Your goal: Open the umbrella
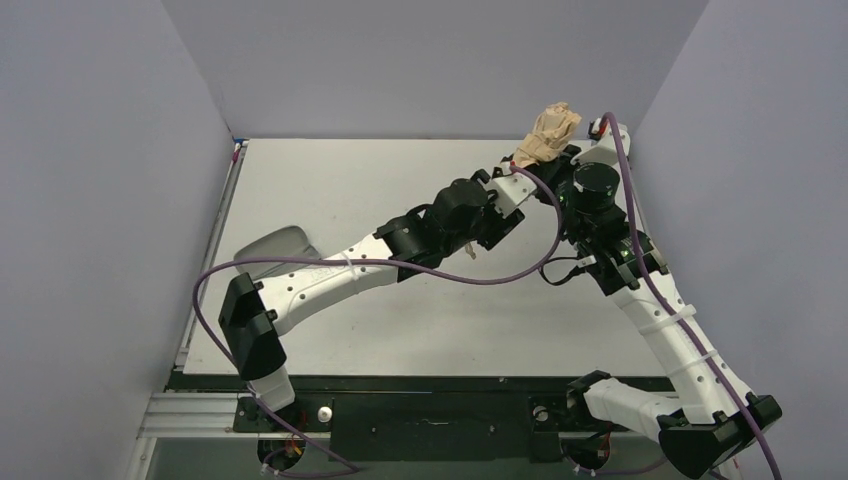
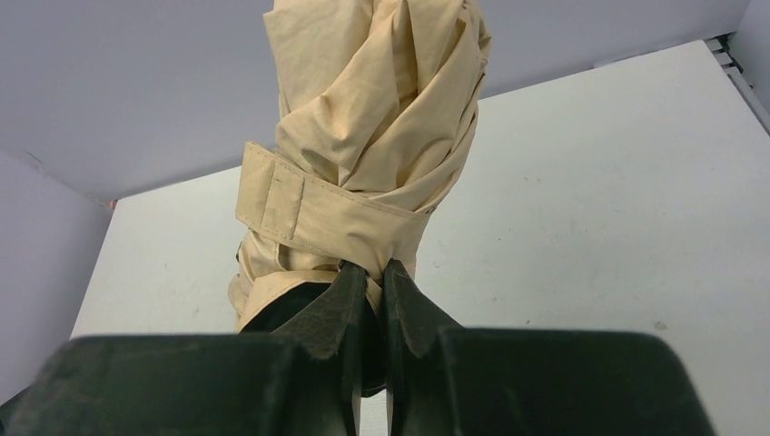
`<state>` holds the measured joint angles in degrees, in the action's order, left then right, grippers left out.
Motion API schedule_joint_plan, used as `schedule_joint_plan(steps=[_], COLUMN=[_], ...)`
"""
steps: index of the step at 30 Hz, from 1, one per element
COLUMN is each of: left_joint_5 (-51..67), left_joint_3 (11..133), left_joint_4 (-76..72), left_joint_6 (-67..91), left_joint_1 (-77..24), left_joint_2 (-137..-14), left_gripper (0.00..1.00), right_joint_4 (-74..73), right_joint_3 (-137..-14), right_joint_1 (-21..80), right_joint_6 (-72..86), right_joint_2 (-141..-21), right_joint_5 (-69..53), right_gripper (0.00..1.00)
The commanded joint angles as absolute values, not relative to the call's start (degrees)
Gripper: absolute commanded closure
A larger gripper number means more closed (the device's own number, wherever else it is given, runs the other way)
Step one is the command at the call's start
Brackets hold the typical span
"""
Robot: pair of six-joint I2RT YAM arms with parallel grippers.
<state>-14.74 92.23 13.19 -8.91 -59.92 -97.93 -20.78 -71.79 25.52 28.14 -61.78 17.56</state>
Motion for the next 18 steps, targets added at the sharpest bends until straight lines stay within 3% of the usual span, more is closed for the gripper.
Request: schedule_joint_plan(steps=[1,6,18], left_joint_5=[-19.5,-20.7,-17.8], left_joint_3=[97.1,95.5,87.3], left_joint_4=[13.4,16.5,20.4], left_joint_6=[-9.6,-8.4,-4.9], left_joint_1=[-60.2,-60.3,-60.8], left_joint_2=[-99.3,-100.4,-98.2], left_gripper=[0.46,0.57,0.56], right_joint_4=[-15.4,-14.8,-11.4], right_joint_3=[-75.4,-76.3,-79.3], right_joint_1=[26.2,26.4,25.8], right_joint_6=[29.5,28.4,25.1], right_joint_2=[-61.5,-61.8,-62.2], right_joint_5=[20.0,22.9,28.0], right_gripper=[1.00,1.00,1.00])
